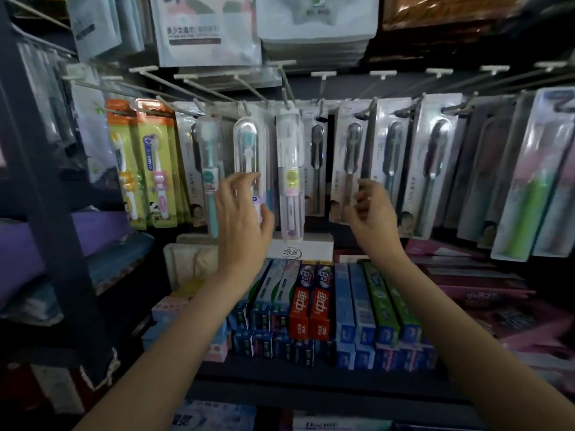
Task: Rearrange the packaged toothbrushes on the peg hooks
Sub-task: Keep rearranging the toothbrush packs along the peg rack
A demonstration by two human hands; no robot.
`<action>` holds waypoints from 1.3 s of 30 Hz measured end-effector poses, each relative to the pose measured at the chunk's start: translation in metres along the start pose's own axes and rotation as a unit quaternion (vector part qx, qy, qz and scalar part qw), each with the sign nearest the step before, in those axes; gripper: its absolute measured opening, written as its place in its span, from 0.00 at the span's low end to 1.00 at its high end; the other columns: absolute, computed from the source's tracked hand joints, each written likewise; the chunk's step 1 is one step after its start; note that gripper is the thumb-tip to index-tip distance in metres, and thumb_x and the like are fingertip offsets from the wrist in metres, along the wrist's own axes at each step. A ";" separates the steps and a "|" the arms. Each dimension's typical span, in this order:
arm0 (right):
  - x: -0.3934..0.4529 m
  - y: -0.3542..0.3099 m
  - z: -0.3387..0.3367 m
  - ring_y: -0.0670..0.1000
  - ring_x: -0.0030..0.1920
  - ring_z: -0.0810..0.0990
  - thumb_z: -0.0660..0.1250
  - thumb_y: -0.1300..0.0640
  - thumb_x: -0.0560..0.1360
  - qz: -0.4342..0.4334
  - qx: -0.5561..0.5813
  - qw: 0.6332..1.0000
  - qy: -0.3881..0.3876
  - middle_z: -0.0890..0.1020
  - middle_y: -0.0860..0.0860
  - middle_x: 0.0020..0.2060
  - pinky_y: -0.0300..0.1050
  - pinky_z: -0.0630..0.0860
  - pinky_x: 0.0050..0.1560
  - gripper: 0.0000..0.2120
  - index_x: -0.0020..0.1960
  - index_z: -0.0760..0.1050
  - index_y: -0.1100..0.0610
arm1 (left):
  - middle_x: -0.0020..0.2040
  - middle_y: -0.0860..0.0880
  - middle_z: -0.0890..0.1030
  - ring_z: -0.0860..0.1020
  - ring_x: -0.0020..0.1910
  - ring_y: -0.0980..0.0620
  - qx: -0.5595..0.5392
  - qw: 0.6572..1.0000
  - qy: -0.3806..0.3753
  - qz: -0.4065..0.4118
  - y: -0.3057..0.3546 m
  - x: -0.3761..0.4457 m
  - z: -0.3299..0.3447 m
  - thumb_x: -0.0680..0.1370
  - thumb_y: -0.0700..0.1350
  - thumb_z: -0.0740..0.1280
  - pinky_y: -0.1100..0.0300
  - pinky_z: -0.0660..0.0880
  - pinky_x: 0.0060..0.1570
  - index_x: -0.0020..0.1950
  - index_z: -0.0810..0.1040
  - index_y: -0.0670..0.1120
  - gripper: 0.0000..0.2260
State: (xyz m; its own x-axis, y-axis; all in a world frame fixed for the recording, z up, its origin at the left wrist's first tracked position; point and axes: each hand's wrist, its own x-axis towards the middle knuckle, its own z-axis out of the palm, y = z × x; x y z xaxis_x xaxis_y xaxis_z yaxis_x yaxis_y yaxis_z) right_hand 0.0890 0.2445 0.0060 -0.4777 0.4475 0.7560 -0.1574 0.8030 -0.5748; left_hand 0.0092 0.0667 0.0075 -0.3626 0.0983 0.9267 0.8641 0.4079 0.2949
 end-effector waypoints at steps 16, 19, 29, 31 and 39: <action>0.012 0.067 -0.081 0.52 0.49 0.76 0.63 0.65 0.76 0.140 -0.034 0.984 0.107 0.76 0.54 0.50 0.46 0.75 0.49 0.28 0.72 0.56 0.57 | 0.66 0.37 0.64 0.65 0.65 0.40 0.036 0.999 0.009 -0.014 0.037 0.014 0.069 0.71 0.37 0.69 0.55 0.62 0.64 0.66 0.66 0.46 0.26; 0.009 0.070 -0.085 0.49 0.41 0.74 0.60 0.66 0.77 0.111 -0.043 0.989 0.091 0.74 0.48 0.40 0.42 0.70 0.42 0.27 0.73 0.56 0.56 | 0.66 0.36 0.64 0.65 0.65 0.39 0.033 0.999 0.007 -0.026 0.035 0.013 0.075 0.70 0.34 0.69 0.58 0.57 0.63 0.67 0.66 0.45 0.26; -0.005 0.072 -0.094 0.44 0.34 0.71 0.61 0.65 0.77 0.046 -0.024 0.996 0.068 0.68 0.47 0.33 0.28 0.69 0.33 0.25 0.71 0.57 0.57 | 0.64 0.37 0.64 0.66 0.64 0.41 0.017 0.998 0.005 -0.060 0.029 0.008 0.079 0.72 0.31 0.66 0.60 0.59 0.60 0.70 0.64 0.49 0.29; -0.006 0.070 -0.092 0.45 0.33 0.69 0.61 0.65 0.77 0.044 -0.025 0.997 0.064 0.67 0.48 0.33 0.29 0.68 0.33 0.26 0.72 0.56 0.58 | 0.64 0.37 0.65 0.66 0.63 0.41 0.016 0.998 -0.001 -0.063 0.027 0.008 0.078 0.72 0.31 0.66 0.60 0.60 0.60 0.70 0.64 0.50 0.29; -0.002 0.066 -0.086 0.43 0.32 0.66 0.61 0.67 0.77 0.040 0.006 0.995 0.086 0.64 0.48 0.32 0.27 0.67 0.35 0.26 0.72 0.57 0.59 | 0.59 0.35 0.67 0.69 0.57 0.38 0.037 0.998 -0.013 -0.039 0.016 0.006 0.075 0.72 0.29 0.65 0.59 0.66 0.51 0.67 0.68 0.48 0.26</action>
State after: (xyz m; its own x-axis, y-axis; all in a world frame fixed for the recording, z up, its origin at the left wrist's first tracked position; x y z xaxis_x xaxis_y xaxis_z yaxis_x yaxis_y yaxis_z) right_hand 0.1538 0.3309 -0.0065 -0.3347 0.5714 0.7494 -0.1360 0.7576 -0.6384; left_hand -0.0052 0.1422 -0.0001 -0.4372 0.0861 0.8952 0.8055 0.4803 0.3472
